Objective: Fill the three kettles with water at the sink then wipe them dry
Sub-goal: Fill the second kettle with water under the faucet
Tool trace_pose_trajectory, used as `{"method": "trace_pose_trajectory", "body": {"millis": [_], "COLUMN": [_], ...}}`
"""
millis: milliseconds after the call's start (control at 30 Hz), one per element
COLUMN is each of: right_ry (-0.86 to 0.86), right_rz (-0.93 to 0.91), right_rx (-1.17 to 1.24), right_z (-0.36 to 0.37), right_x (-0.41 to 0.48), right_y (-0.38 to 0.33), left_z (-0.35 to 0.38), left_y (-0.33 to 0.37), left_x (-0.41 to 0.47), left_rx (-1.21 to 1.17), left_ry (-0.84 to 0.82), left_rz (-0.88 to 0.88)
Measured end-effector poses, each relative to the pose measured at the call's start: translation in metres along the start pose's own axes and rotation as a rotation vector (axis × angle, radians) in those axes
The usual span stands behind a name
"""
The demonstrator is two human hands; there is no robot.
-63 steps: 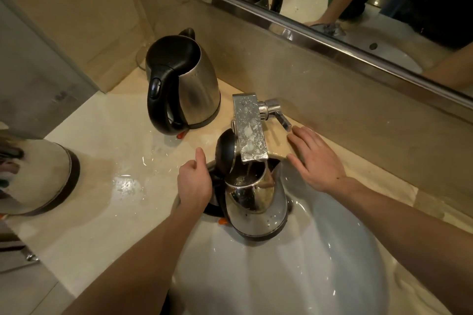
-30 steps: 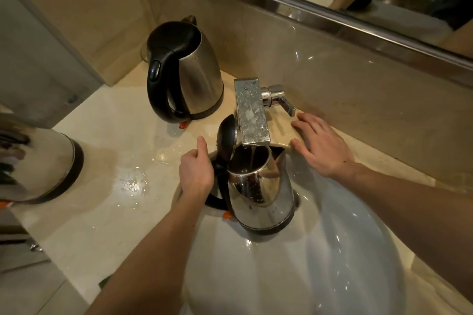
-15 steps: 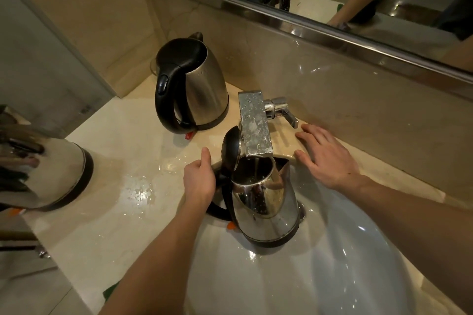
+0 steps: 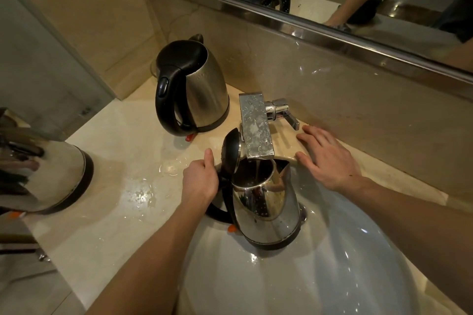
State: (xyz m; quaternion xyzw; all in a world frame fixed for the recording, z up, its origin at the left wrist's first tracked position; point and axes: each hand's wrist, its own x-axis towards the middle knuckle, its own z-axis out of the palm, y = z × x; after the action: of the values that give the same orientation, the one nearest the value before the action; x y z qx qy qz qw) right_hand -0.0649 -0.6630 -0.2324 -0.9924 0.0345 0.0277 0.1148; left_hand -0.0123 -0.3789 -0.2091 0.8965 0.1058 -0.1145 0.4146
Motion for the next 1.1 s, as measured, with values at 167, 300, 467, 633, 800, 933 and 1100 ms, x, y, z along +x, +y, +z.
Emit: {"method": "trace_pose_trajectory", "body": {"millis": [167,300,467,633,800,933,1100], "right_ry": [0.001,0.014,0.017,0.013,0.004,0.0,0.004], "right_rz": [-0.001,-0.01,-0.008,-0.003,0.0,0.001,-0.002], "right_rx": [0.005,-0.002,-0.003,-0.003,-0.007,-0.007,-0.013], "right_z": [-0.0008,-0.0004,-0.0011,-0.0034,-0.0041,-0.0036,-0.0037], "right_x": [-0.0001,-0.0004,-0.0004,-0.0006,-0.0008,-0.0007,-0.0005], "right_y": [-0.001,-0.0003,-0.0017,-0.0036,-0.0033,-0.0039,-0.0044], "left_z": [-0.0015,-0.0037,-0.0035,0.0003,0.0019,0.0015,0.0049], "left_y": [-0.0008,0.0008,0.0022,-0.0007,0.0016,0.0013,0.0027], "left_x": [0.0035,0.0054,0.0063,0.0062,0.005,0.0053,0.0], "left_rx": [0.044,0.067,0.079,0.095,0.082,0.009,-0.124], "left_ry": [-0.019,-0.066,-0.093,-0.056,-0.033,-0.044,-0.001], "left_rz": [0.027,0.034,0.038,0.049,0.027,-0.016,-0.055]}}
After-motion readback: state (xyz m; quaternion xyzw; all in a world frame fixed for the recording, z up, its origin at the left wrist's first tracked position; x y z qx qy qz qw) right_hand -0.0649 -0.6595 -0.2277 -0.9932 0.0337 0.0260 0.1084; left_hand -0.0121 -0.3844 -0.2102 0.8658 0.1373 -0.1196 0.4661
